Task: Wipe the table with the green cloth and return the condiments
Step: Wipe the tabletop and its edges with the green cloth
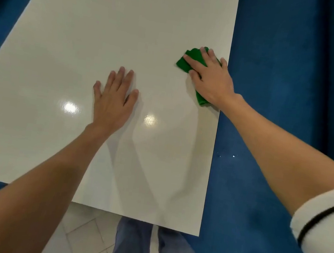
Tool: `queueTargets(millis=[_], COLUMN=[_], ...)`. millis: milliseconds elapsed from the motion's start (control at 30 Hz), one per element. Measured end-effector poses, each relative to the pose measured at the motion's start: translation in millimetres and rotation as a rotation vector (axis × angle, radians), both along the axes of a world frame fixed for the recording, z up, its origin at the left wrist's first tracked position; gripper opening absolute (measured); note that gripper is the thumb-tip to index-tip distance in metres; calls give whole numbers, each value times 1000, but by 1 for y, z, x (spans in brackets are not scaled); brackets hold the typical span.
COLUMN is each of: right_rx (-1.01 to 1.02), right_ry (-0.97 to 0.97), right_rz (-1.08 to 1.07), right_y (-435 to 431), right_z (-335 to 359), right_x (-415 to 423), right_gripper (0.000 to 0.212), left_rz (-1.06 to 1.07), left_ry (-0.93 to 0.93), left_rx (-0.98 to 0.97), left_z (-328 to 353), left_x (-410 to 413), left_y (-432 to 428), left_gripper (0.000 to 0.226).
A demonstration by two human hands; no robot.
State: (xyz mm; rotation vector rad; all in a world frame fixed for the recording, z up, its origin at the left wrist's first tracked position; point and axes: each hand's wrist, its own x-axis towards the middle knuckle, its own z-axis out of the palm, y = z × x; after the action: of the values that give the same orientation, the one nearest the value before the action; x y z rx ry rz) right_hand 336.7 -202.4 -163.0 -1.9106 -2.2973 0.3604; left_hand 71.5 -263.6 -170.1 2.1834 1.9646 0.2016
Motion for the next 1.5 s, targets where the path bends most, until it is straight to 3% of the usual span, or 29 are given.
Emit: queueTargets(millis=[200, 333, 400, 567, 667, 1000, 1133, 1367, 1500], right_rx=[18, -35, -28, -24, -25, -39, -58, -45, -51], right_ry=[30, -8, -22, -13, -73, 12, 19, -9, -47], right_rz=[263, 489, 416, -18, -85, 478, 660, 35, -114], right_y=[-104, -123, -101, -33, -28, -213, -213, -76, -72], right_z=[-2, -1, -1, 4, 5, 2, 5, 8, 5], right_x=[3, 24, 29, 5, -13, -32, -5, -11, -48], right_gripper=[46, 46, 47, 49, 50, 51, 49, 49, 50], left_rz=[-8, 140, 178, 187, 193, 199, 206, 213, 219], left_ry=[-52, -40, 9, 59, 55, 65, 55, 34, 13], left_rx=[-11, -21, -43, -42, -37, -28, -32, -24, -13], left_z=[14, 17, 13, 6, 6, 4, 5, 4, 3], left_x=[-19, -48, -58, -61, -61, -62, -61, -61, -63], left_y=[-59, -102, -117, -124, -124, -126, -126, -126, -127], left_gripper=[52, 51, 53, 54, 55, 54, 54, 53, 53])
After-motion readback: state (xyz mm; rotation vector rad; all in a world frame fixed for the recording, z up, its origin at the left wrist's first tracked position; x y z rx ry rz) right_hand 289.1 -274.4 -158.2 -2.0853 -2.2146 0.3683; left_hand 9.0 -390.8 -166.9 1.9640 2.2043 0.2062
